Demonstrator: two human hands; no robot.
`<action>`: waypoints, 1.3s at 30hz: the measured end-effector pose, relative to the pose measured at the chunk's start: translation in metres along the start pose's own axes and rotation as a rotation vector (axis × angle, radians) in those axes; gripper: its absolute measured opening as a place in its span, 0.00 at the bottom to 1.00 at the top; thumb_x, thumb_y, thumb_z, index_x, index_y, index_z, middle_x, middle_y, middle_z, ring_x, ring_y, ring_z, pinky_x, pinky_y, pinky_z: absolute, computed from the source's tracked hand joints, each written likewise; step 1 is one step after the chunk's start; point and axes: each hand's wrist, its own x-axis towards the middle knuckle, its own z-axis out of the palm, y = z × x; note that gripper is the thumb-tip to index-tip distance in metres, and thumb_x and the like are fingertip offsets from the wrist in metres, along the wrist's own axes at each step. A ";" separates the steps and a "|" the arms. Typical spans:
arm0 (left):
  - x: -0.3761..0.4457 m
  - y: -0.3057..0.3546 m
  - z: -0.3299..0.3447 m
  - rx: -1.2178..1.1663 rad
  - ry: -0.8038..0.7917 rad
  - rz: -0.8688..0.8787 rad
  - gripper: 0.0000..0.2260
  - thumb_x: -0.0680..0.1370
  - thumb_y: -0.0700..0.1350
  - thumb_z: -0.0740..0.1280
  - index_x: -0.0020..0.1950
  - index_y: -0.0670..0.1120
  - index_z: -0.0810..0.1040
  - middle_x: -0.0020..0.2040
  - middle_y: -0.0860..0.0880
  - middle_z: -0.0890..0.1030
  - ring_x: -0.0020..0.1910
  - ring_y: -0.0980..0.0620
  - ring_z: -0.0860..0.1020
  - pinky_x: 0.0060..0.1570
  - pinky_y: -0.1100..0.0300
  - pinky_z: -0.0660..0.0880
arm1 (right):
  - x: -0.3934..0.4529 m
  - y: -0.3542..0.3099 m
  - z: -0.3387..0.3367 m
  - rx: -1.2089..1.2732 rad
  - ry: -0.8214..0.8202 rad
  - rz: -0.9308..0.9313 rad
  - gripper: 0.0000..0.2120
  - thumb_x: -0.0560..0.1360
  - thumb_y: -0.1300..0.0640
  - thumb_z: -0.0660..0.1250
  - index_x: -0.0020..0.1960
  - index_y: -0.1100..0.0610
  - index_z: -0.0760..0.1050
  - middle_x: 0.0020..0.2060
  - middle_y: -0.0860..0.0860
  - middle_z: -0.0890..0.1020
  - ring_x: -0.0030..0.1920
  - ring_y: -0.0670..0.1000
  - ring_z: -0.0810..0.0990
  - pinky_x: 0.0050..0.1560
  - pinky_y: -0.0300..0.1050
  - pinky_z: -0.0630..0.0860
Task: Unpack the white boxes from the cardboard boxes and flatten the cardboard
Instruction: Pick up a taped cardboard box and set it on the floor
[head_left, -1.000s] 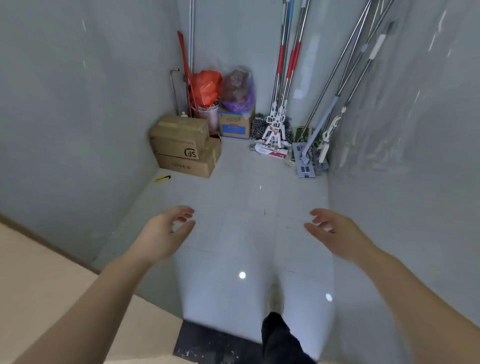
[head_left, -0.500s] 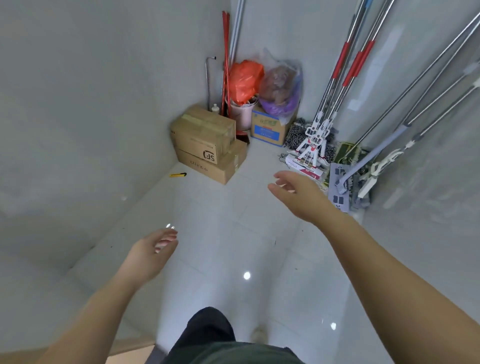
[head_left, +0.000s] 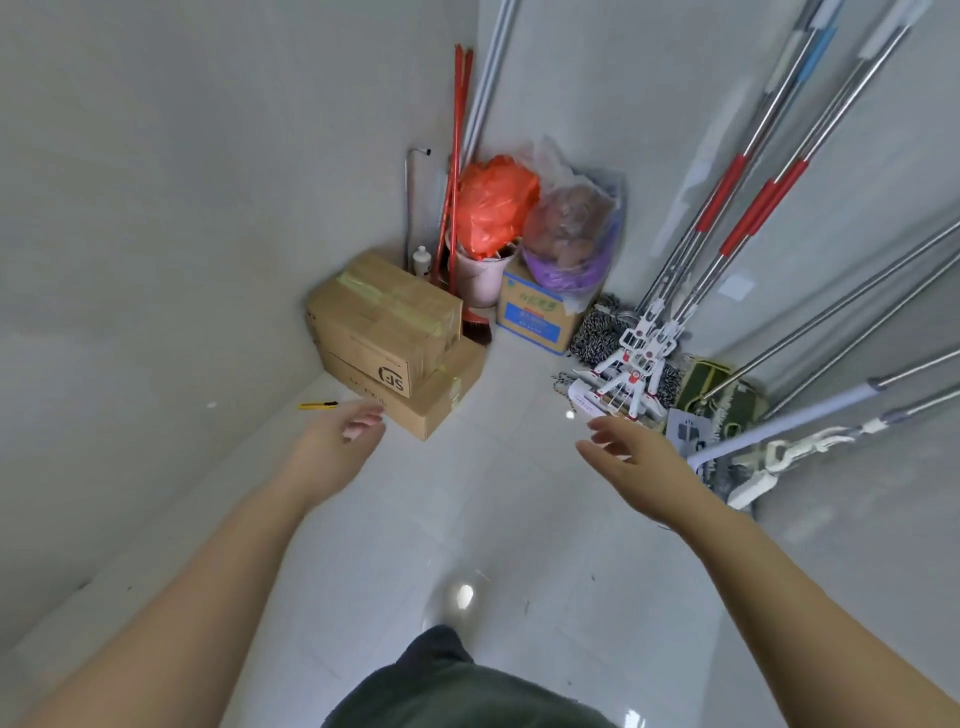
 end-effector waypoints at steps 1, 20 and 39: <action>0.029 0.014 0.002 -0.006 -0.008 0.028 0.07 0.79 0.42 0.64 0.55 0.50 0.76 0.50 0.53 0.79 0.52 0.54 0.77 0.51 0.67 0.70 | 0.018 0.002 -0.009 -0.007 0.005 0.013 0.19 0.76 0.46 0.66 0.64 0.52 0.74 0.53 0.47 0.79 0.52 0.47 0.78 0.53 0.44 0.75; 0.302 0.148 0.132 0.080 0.213 -0.179 0.06 0.78 0.47 0.64 0.55 0.53 0.77 0.49 0.59 0.79 0.51 0.58 0.77 0.53 0.62 0.71 | 0.427 0.046 -0.173 -0.035 -0.252 -0.246 0.17 0.74 0.47 0.68 0.59 0.55 0.77 0.49 0.50 0.80 0.45 0.51 0.79 0.48 0.44 0.76; 0.490 0.096 0.093 -0.144 0.603 -0.521 0.10 0.79 0.45 0.64 0.59 0.49 0.78 0.52 0.54 0.80 0.52 0.56 0.77 0.52 0.62 0.71 | 0.721 -0.130 -0.095 -0.334 -0.581 -0.681 0.22 0.76 0.47 0.67 0.67 0.54 0.72 0.57 0.50 0.79 0.53 0.48 0.77 0.53 0.40 0.69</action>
